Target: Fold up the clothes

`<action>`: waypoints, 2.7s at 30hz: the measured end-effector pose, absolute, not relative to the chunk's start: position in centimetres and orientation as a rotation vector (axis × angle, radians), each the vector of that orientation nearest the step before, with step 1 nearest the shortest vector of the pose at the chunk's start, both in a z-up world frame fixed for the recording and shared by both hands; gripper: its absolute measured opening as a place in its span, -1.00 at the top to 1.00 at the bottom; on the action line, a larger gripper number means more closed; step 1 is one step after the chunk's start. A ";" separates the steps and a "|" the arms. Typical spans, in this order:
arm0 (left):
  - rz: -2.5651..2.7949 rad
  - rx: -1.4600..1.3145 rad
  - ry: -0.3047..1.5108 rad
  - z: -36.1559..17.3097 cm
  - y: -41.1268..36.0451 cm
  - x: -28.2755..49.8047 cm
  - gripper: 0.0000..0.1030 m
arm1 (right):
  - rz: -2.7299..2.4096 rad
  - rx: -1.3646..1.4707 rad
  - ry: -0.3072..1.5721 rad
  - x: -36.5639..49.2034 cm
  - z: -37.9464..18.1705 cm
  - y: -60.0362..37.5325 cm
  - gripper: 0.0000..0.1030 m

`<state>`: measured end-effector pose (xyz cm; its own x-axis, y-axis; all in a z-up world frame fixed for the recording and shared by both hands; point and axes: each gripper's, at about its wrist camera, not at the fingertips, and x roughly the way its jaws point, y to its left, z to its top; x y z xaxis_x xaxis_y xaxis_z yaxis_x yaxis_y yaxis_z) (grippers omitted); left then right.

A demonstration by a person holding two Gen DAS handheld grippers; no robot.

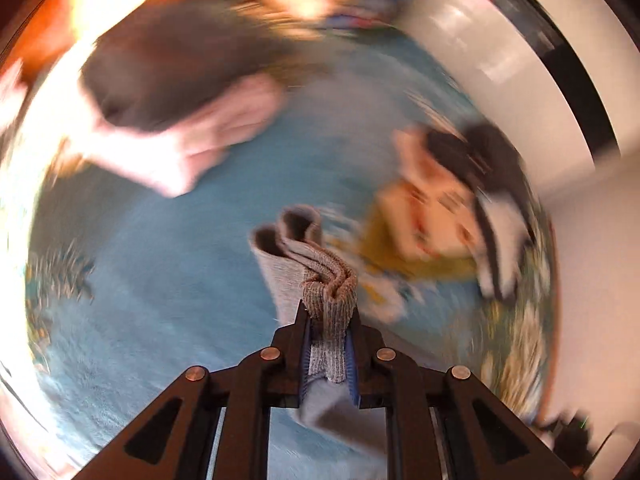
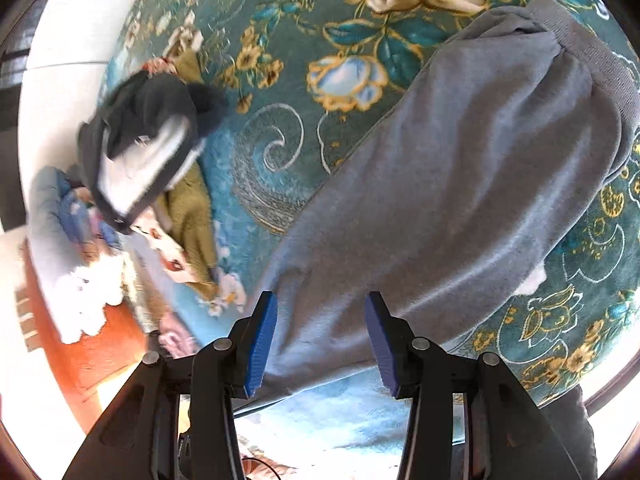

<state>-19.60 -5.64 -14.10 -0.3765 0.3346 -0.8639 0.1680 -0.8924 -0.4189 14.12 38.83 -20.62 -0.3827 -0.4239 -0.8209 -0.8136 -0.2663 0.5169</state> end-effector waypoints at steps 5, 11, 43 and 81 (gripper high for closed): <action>2.305 -1.646 -0.207 -10.8 8.7 -18.8 0.66 | 1.717 -1.418 1.694 18.5 -19.3 44.3 0.09; 2.144 -1.763 0.180 -17.7 22.9 -11.3 0.65 | 1.658 -1.279 1.722 26.0 -20.4 50.6 0.09; 2.214 -1.950 0.261 -21.8 11.1 0.6 -0.28 | 1.737 -1.064 1.543 27.7 -27.1 54.3 0.53; 2.158 -2.260 -0.071 -26.4 -17.9 1.0 -0.28 | 2.398 -1.810 0.296 7.4 -19.8 13.7 -0.12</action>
<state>0.99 -17.89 -26.36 0.0456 0.0436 -0.9980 0.0223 -0.9988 -0.0426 7.40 13.68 -19.75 -0.2760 -0.0199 -0.9610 -0.2144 -0.9733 0.0817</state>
